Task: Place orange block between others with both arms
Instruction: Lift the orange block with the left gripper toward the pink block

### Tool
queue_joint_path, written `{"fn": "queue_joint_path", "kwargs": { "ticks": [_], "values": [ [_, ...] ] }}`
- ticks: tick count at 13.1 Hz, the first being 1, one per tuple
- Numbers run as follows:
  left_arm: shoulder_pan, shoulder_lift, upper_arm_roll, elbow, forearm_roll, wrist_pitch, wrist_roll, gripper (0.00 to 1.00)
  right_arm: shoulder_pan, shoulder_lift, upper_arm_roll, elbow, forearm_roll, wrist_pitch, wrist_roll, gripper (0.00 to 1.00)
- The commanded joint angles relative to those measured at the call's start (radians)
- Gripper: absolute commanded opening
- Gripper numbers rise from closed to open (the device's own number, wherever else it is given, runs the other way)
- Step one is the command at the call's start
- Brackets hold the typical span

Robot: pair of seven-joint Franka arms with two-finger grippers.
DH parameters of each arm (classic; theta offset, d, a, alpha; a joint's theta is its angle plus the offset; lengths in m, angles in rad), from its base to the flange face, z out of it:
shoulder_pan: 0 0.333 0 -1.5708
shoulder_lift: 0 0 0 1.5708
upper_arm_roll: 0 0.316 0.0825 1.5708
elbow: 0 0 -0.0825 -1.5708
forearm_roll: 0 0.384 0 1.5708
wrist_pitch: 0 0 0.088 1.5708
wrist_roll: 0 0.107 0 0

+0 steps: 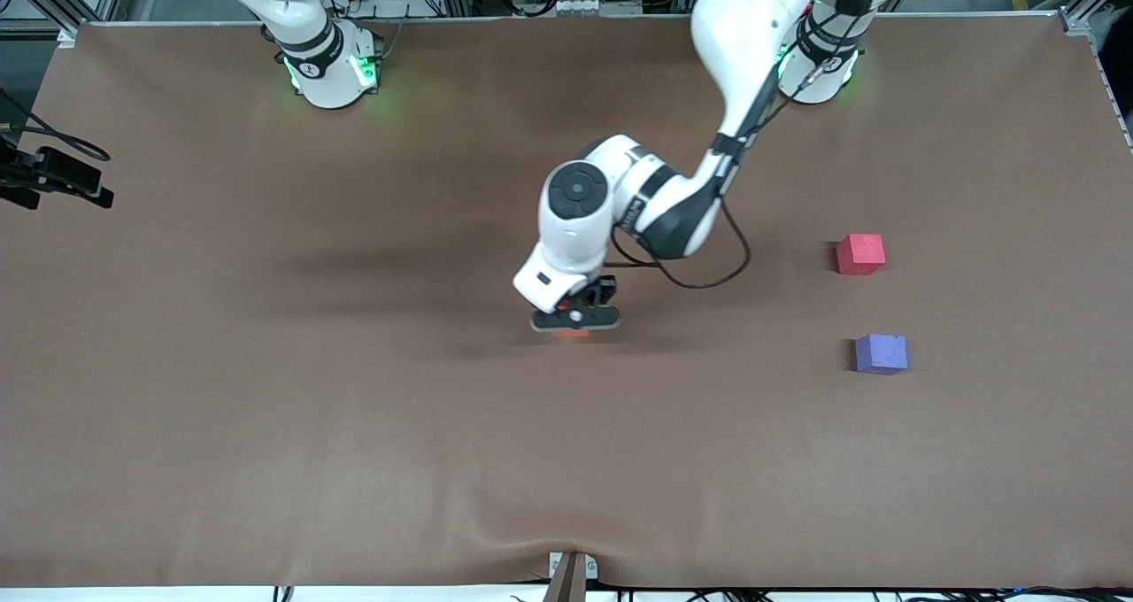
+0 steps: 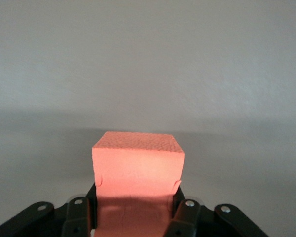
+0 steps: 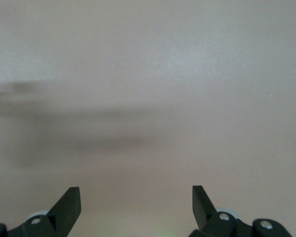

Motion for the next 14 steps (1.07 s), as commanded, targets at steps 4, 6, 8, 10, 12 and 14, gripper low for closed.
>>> {"fn": "queue_joint_path", "kwargs": {
  "ticks": [4,6,8,10,12,14],
  "values": [
    [0.120,-0.218,-0.013,-0.223,0.007,-0.029,0.096,0.22,-0.021,0.003,0.018,0.017,-0.012,-0.018,0.010,1.00],
    [0.135,-0.264,-0.013,-0.293,0.007,-0.025,0.113,0.21,-0.021,0.003,0.018,0.016,-0.012,-0.018,0.010,1.00],
    [0.179,-0.311,-0.013,-0.359,0.007,-0.016,0.180,0.21,-0.021,0.003,0.018,0.016,-0.012,-0.018,0.010,1.00],
    [0.239,-0.374,-0.015,-0.445,0.007,0.004,0.237,0.21,-0.021,0.003,0.018,0.016,-0.012,-0.020,0.010,1.00],
    [0.297,-0.452,-0.015,-0.581,0.007,0.081,0.335,0.20,-0.021,0.003,0.018,0.016,-0.012,-0.020,0.010,1.00],
    [0.350,-0.507,-0.013,-0.716,0.008,0.177,0.398,0.20,-0.021,0.003,0.018,0.016,-0.012,-0.018,0.010,1.00]
  ]
}}
